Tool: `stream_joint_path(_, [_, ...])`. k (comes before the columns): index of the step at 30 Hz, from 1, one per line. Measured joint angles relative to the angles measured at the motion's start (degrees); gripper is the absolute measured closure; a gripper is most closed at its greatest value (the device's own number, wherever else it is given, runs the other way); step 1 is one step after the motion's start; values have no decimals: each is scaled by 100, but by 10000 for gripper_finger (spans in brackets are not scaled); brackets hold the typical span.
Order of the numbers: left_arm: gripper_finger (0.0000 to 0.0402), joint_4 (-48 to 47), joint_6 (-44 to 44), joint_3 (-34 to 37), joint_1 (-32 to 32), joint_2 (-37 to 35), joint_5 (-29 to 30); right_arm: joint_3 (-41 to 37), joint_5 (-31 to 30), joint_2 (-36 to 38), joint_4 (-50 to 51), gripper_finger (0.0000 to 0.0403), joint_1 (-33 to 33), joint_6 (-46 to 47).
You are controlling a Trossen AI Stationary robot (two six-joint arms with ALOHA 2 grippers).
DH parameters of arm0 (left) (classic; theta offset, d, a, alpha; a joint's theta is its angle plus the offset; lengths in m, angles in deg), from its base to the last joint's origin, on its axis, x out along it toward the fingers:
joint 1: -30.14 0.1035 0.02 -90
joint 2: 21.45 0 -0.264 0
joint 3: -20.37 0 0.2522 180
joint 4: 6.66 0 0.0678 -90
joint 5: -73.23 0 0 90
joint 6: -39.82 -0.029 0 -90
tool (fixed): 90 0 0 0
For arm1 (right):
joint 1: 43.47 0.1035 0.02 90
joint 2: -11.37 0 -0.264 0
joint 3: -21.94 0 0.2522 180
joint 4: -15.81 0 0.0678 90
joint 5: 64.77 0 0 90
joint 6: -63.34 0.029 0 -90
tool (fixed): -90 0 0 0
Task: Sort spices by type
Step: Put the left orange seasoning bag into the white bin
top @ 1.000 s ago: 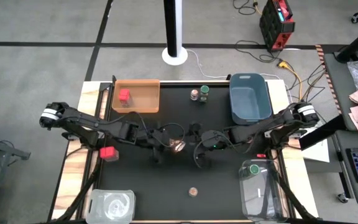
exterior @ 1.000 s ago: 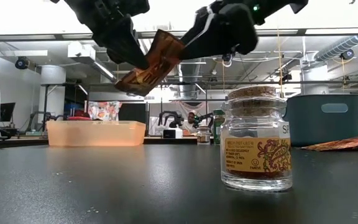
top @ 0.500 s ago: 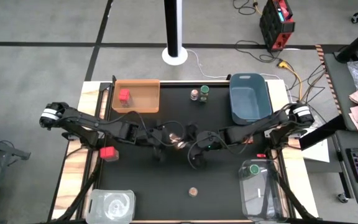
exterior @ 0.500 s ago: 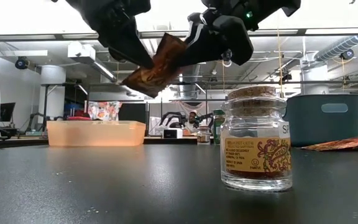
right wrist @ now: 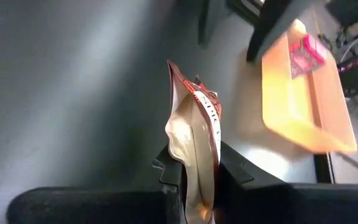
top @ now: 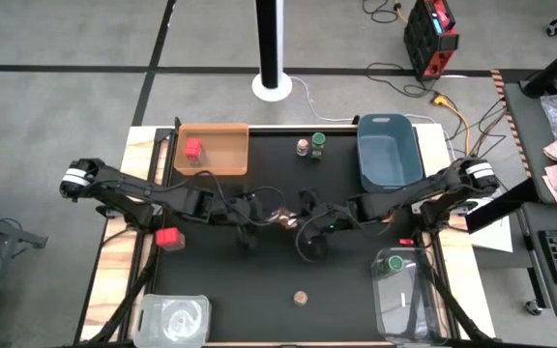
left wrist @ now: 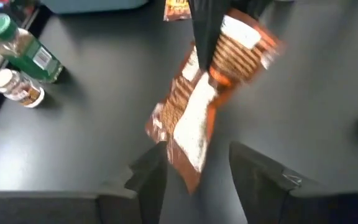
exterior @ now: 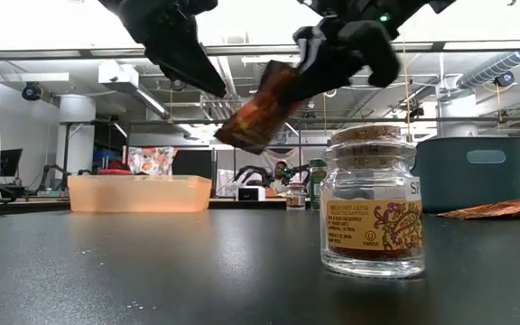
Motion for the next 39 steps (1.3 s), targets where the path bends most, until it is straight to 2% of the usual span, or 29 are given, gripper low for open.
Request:
stream_joint_path(4, [235,160,-199,0,-14,-128,224,-532,-1,558,-196,367,0,316])
stream_joint_path(7, [235,563,-497,75,-35,-216,359,-1142,1,1048,-994,367,2,464])
stream_joint_path(12, [237,1963,-1241,610,-74,-363,309,-2222,43,1753,-2467,367,74,541])
stream_joint_path(16, [237,3451,-1622,1238,-72,-484,227,-2899,194,2174,-3627,367,139,466])
stream_joint_path(21, [237,4932,-1891,1885,-72,-551,18,-3334,524,2410,-4627,367,170,403])
stream_joint_path(26, [237,6153,-2204,2146,-66,-364,-137,-3392,965,2331,-5249,367,164,304])
stream_joint_path(30, [229,6240,-2420,2057,-59,-215,-250,-3378,1256,2217,-5574,367,166,267])
stream_joint_path(35, [205,6262,-2528,1800,-44,25,-535,-3344,1267,2143,-5643,367,166,176])
stream_joint_path(39, [186,6225,-2731,1654,-42,216,-541,-3344,1267,2138,-5666,367,166,201])
